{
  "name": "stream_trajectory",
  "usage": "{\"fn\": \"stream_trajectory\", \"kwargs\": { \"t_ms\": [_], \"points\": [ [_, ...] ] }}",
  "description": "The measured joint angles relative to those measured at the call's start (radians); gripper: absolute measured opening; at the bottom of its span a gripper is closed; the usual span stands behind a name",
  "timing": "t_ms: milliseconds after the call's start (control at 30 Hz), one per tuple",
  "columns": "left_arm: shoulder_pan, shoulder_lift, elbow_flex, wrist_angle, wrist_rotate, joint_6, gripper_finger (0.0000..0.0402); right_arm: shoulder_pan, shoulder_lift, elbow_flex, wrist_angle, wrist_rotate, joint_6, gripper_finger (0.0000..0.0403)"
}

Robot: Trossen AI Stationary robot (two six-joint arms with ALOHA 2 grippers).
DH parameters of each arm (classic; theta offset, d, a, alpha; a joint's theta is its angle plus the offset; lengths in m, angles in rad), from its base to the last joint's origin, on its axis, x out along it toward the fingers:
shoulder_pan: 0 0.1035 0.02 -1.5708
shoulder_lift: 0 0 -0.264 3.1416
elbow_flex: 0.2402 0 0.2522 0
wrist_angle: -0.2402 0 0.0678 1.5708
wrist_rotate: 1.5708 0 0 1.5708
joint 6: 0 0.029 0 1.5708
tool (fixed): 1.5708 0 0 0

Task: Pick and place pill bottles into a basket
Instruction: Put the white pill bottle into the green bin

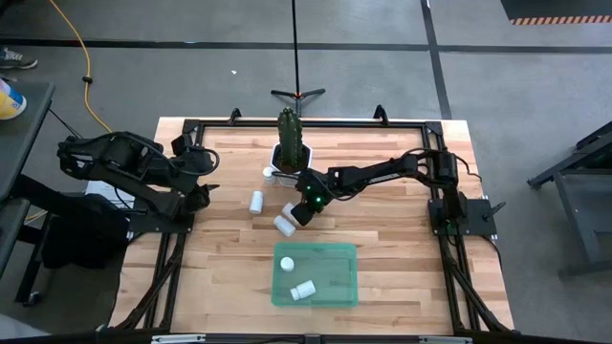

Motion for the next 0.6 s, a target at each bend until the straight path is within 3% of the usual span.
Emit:
{"fn": "stream_trajectory", "kwargs": {
  "t_ms": [233,333,467,600],
  "points": [
    [0.0,0.0,0.0,0.0,0.003,0.0,0.0337,0.0,0.0,0.0,0.028,-0.062,-0.031,0.0022],
    [0.0,0.0,0.0,0.0,0.004,0.0,0.0337,0.0,0.001,-0.003,0.037,-0.074,-0.034,0.0011],
    [0.0,0.0,0.0,0.0,0.004,0.0,0.0337,-0.001,0.006,-0.006,0.034,-0.057,-0.067,0.0038],
    [0.0,0.0,0.0,0.0,0.004,0.0,0.0337,-0.002,0.005,-0.005,0.05,-0.063,-0.079,0.0108]
  ]
}}
